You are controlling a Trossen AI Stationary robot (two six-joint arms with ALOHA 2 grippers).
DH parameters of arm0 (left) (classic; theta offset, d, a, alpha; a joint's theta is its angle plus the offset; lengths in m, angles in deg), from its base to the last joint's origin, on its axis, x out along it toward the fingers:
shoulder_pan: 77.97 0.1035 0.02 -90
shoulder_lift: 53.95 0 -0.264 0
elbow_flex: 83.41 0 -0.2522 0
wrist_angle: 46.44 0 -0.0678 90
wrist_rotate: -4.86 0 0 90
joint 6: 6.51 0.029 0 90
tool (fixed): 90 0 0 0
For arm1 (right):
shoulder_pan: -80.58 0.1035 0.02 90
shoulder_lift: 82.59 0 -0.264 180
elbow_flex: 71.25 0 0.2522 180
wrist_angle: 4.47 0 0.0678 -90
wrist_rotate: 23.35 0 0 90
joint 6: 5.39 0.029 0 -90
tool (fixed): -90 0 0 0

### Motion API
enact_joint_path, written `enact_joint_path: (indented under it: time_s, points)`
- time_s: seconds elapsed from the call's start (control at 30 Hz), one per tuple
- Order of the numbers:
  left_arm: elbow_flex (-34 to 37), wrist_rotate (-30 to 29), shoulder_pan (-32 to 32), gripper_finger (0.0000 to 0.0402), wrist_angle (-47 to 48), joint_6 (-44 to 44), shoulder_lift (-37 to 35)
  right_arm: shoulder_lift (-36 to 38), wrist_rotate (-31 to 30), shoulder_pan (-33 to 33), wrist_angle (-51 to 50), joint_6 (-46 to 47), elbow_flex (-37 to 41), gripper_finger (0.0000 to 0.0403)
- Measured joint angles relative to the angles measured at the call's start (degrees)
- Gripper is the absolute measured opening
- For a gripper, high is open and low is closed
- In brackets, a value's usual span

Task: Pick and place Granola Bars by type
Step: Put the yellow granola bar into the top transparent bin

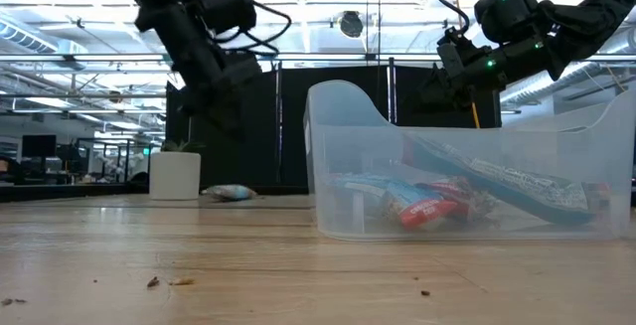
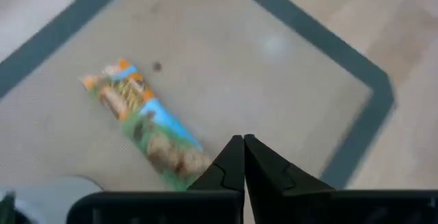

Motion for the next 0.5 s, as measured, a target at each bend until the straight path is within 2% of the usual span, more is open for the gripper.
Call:
enact_joint_path:
  time_s: [0.13, 0.27, 0.5]
  points:
    - [0.08, 2.23, 0.74, 0.0044, -0.31, 0.11, 2.67, 0.00, 0.00, 0.00, 0.02, 0.64, 0.00, 0.0155]
    - [0.00, 3.10, 0.78, 0.0101, -2.75, 0.81, 5.37, 0.00, 0.00, 0.00, 0.04, 0.87, 0.00, 0.0155]
    - [0.00, -2.18, 1.89, 0.0205, -3.16, -2.33, 8.76, 0.00, 0.00, 0.00, 0.04, 1.26, 0.00, 0.0155]
